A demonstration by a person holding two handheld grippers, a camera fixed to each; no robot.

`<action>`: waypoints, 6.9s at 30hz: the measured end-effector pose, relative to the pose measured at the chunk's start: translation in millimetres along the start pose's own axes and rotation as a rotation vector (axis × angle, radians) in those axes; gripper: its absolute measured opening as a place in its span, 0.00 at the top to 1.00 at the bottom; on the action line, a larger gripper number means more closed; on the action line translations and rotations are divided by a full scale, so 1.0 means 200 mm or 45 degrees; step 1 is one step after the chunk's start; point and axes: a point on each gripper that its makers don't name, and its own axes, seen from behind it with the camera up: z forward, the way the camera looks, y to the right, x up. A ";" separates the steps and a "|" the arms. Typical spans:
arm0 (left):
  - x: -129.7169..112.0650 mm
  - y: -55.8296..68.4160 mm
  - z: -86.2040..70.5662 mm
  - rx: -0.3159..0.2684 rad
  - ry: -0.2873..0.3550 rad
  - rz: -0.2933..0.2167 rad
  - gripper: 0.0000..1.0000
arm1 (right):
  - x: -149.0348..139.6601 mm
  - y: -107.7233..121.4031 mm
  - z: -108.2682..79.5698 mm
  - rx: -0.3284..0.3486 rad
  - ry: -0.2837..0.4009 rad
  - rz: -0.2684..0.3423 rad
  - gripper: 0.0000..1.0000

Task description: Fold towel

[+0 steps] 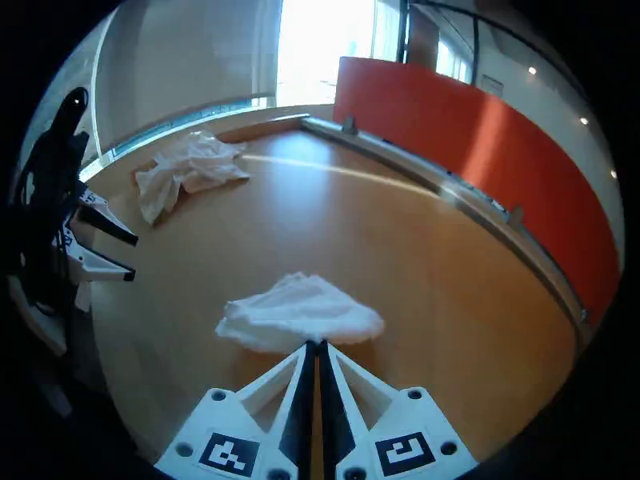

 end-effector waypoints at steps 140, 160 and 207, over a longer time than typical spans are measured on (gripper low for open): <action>0.12 0.34 0.08 -0.037 -0.043 0.150 0.06 | -1.80 1.32 -1.15 -0.627 -0.591 0.621 0.96; 0.10 0.33 0.07 -0.025 -0.053 0.154 0.06 | -1.89 1.35 -1.09 -0.663 -0.680 0.654 0.97; 0.16 0.36 0.10 -0.051 -0.032 0.161 0.06 | -1.83 1.31 -1.17 -0.713 -0.573 0.693 0.30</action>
